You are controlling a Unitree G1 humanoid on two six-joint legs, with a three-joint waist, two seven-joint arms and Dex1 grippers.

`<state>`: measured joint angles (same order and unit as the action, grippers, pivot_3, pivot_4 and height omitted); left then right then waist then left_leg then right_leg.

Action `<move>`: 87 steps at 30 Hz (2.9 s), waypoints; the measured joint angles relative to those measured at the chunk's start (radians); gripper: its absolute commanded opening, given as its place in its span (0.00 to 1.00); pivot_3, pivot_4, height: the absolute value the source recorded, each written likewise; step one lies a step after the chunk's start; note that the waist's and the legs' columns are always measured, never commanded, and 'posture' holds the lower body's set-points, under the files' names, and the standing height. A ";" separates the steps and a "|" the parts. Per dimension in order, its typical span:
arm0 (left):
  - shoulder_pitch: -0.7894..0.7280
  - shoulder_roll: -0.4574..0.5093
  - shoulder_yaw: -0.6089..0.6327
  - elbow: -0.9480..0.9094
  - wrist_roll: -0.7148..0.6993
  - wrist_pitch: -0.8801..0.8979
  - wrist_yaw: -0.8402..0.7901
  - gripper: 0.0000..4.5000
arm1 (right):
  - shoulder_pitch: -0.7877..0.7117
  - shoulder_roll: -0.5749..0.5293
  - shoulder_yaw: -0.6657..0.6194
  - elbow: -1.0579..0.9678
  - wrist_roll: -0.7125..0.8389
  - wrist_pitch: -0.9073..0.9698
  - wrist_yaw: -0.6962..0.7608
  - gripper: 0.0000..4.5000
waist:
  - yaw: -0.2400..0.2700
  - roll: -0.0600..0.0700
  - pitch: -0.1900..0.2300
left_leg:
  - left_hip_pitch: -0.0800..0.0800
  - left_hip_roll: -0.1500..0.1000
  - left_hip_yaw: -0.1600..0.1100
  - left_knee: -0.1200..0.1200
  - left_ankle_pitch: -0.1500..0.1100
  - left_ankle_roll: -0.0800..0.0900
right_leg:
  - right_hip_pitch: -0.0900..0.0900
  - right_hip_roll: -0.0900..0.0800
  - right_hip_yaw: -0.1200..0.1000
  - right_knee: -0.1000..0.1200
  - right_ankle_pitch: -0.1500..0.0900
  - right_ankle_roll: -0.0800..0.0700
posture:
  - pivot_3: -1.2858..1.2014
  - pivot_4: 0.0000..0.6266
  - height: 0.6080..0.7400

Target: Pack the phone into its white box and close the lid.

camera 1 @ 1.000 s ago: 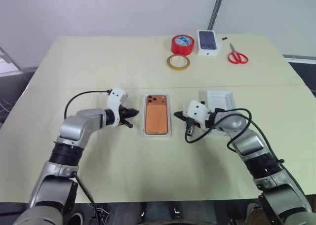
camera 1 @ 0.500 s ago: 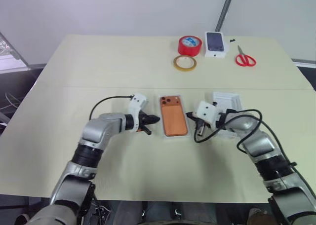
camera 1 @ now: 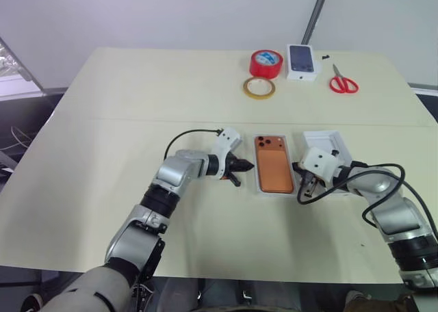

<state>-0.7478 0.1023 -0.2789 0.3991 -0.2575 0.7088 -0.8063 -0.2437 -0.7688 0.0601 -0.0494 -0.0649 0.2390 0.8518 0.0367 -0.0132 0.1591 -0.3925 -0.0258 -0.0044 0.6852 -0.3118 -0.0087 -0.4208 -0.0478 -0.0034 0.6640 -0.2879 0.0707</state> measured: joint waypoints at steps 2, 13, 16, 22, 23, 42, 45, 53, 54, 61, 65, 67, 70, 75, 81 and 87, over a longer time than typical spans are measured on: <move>0.000 -0.001 0.000 0.000 0.009 -0.003 -0.008 0.00 | 0.000 0.001 0.000 0.001 -0.002 0.000 -0.001 0.01 | 0.000 0.000 0.000 | 0.000 0.000 0.000 0.000 0.000 0.000 | 0.000 0.000 0.000 0.000 0.000 0.000 | 0.52 0.24 1.00; 0.000 0.028 0.048 -0.010 0.010 -0.035 -0.012 0.00 | 0.008 -0.029 -0.014 0.001 0.012 -0.037 0.012 0.01 | -0.003 0.000 0.000 | 0.000 0.000 0.000 0.000 0.000 0.000 | 0.000 0.000 0.000 0.000 0.000 0.000 | 0.52 0.24 1.00; 0.000 0.057 0.081 -0.005 0.010 -0.061 0.001 0.00 | 0.010 -0.036 -0.050 0.000 0.040 -0.033 0.013 0.01 | -0.008 0.000 0.000 | 0.000 0.001 0.000 0.000 0.000 0.000 | 0.000 0.001 0.000 0.001 0.000 0.000 | 0.52 0.24 1.00; 0.042 0.125 0.119 -0.070 -0.017 -0.091 -0.055 0.43 | 0.007 -0.028 -0.163 -0.059 0.198 0.119 0.027 0.44 | -0.020 0.000 0.000 | 0.000 0.001 0.000 0.000 0.000 -0.001 | 0.000 0.000 0.000 0.001 0.000 0.000 | 0.52 0.24 1.00; 0.058 0.142 0.118 -0.092 -0.017 -0.120 -0.074 0.53 | 0.009 -0.027 -0.179 -0.074 0.212 0.133 0.021 0.54 | -0.023 0.000 0.000 | 0.000 0.001 0.000 0.000 0.000 -0.001 | 0.000 0.000 0.000 0.001 0.000 0.000 | 0.52 0.24 1.00; 0.262 0.326 0.226 -0.169 -0.040 -0.803 -0.329 0.99 | 0.082 0.245 -0.292 -0.515 0.334 0.906 -0.499 1.00 | -0.033 0.002 -0.001 | 0.001 0.002 0.000 -0.001 -0.002 0.004 | -0.001 0.000 0.000 0.002 0.000 0.000 | 0.52 0.24 1.00; 0.262 0.340 0.232 -0.154 -0.060 -0.841 -0.392 0.99 | 0.010 0.225 -0.261 -0.537 0.370 1.023 -0.493 1.00 | -0.035 0.002 -0.001 | 0.001 0.002 0.000 -0.001 -0.002 0.004 | -0.001 0.001 0.000 0.002 0.000 0.000 | 0.52 0.24 1.00; 0.278 0.369 0.229 -0.122 -0.074 -0.877 -0.477 0.99 | -0.210 0.062 -0.165 -0.351 0.403 1.210 -0.434 1.00 | -0.033 0.002 -0.001 | 0.001 0.002 0.000 -0.001 -0.003 0.006 | -0.001 0.000 0.000 0.001 0.000 0.000 | 0.52 0.24 1.00; 0.280 0.364 0.227 -0.123 -0.074 -0.877 -0.475 0.99 | -0.228 0.061 -0.164 -0.321 0.405 1.223 -0.429 1.00 | -0.033 0.002 -0.001 | 0.001 0.002 0.000 -0.001 -0.003 0.006 | -0.001 0.000 0.000 0.002 0.000 0.000 | 0.52 0.24 1.00; 0.315 0.335 0.216 -0.138 -0.065 -0.891 -0.436 0.99 | -0.327 0.095 -0.139 -0.230 0.430 1.352 -0.444 1.00 | -0.036 0.002 -0.001 | 0.000 0.002 0.000 -0.001 -0.003 0.006 | -0.001 0.000 0.000 0.002 0.000 0.000 | 0.52 0.24 1.00; 0.316 0.321 0.216 -0.139 -0.057 -0.894 -0.397 0.99 | -0.350 0.105 -0.095 -0.221 0.435 1.369 -0.489 1.00 | -0.038 0.002 -0.001 | 0.000 0.002 0.000 -0.001 -0.003 0.006 | -0.002 0.000 0.000 0.002 0.000 0.000 | 0.52 0.24 1.00; 0.316 0.313 0.216 -0.139 -0.056 -0.894 -0.378 0.99 | -0.361 0.103 -0.069 -0.216 0.443 1.369 -0.502 1.00 | -0.042 0.002 -0.001 | 0.000 0.002 0.000 -0.001 -0.003 0.006 | -0.002 0.000 0.000 0.002 0.000 0.000 | 0.52 0.24 1.00; 0.327 0.308 0.215 -0.151 -0.050 -0.895 -0.359 1.00 | -0.372 0.097 -0.060 -0.180 0.454 1.369 -0.513 0.88 | -0.047 0.002 -0.001 | 0.000 0.002 0.000 -0.001 -0.003 0.006 | -0.002 0.000 0.000 0.002 0.000 0.000 | 0.52 0.24 1.00; 0.354 0.301 0.214 -0.178 -0.048 -0.893 -0.331 1.00 | -0.407 0.073 -0.037 -0.141 0.471 1.369 -0.525 0.36 | -0.051 0.002 -0.001 | 0.000 0.002 0.000 -0.001 -0.003 0.006 | -0.002 0.000 0.000 0.002 0.000 0.000 | 0.52 0.24 1.00; 0.362 0.299 0.212 -0.199 -0.047 -0.889 -0.309 1.00 | -0.413 0.051 0.006 -0.122 0.466 1.368 -0.528 0.15 | -0.049 0.002 -0.001 | 0.000 0.002 0.000 -0.001 -0.003 0.006 | -0.002 0.000 0.000 0.002 0.000 0.000 | 0.52 0.24 1.00; 0.362 0.299 0.212 -0.200 -0.046 -0.882 -0.301 1.00 | -0.422 0.052 -0.001 -0.098 0.460 1.369 -0.527 0.15 | -0.048 0.002 -0.001 | 0.000 0.002 0.000 -0.001 -0.003 0.006 | -0.002 0.000 0.000 0.002 0.000 0.000 | 0.52 0.24 1.00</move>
<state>-0.3858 0.4014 -0.0673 0.1989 -0.3032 -0.1728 -1.1073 -0.6654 -0.7170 0.0593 -0.1475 0.3949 1.6078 0.3253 -0.0115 -0.0112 0.1581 -0.3927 -0.0234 -0.0044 0.6843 -0.3150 -0.0030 -0.4226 -0.0479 -0.0030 0.6658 -0.2878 0.0706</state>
